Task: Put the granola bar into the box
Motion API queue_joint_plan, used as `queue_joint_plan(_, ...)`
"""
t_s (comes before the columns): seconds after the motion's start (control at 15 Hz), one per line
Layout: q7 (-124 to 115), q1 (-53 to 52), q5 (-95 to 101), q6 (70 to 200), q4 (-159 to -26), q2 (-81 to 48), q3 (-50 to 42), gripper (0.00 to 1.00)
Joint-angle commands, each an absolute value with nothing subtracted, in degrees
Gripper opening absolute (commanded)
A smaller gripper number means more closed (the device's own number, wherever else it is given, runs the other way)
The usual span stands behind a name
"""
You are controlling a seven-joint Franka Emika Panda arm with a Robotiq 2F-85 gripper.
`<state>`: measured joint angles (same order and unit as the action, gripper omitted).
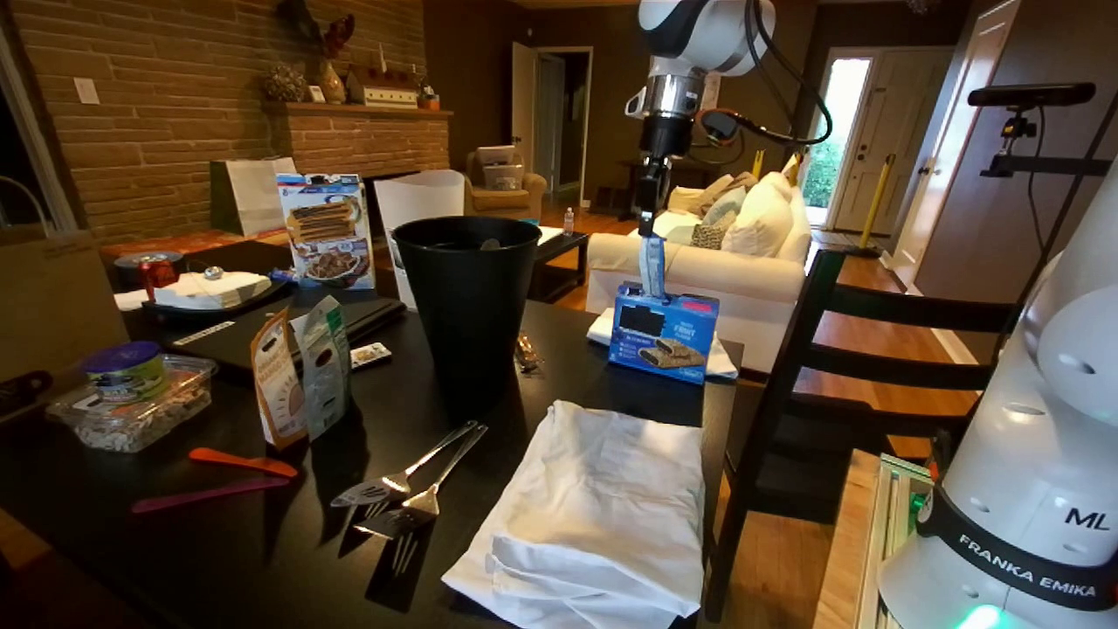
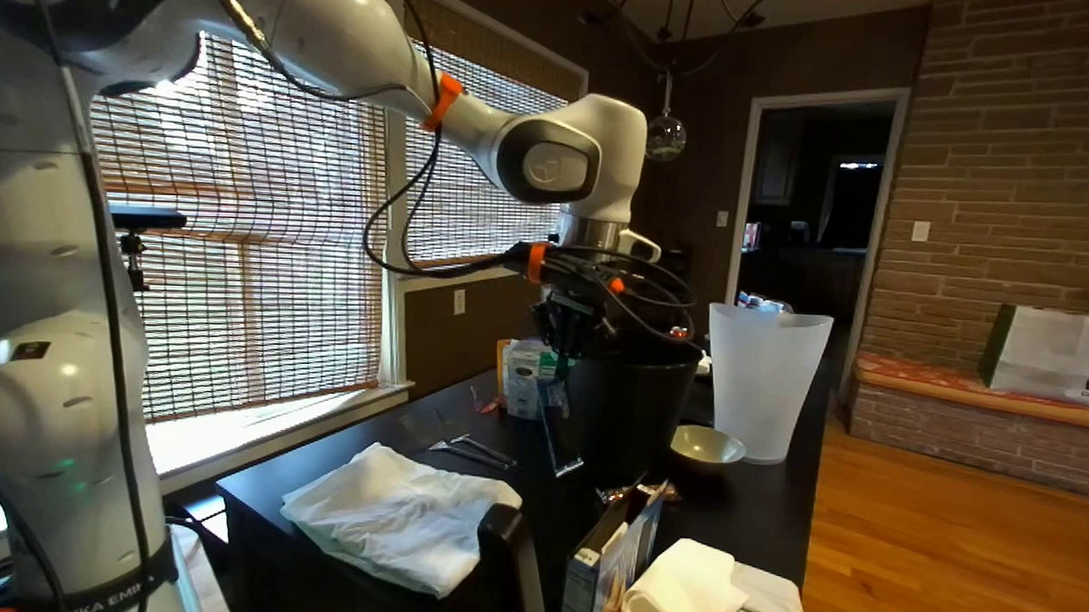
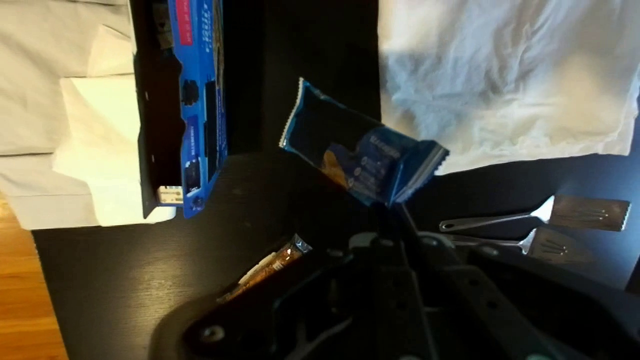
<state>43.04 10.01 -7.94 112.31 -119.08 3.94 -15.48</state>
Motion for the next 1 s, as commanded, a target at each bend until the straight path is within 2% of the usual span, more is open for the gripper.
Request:
queue_joint_plan(0.0, 48.2, 11.8, -9.9, 108.0, -114.5, 1.7, -16.4, 0.0)
queue_joint_plan(0.93, 52.9, 16.7, -8.2, 104.0, -108.7, -4.5, -17.2, 0.0)
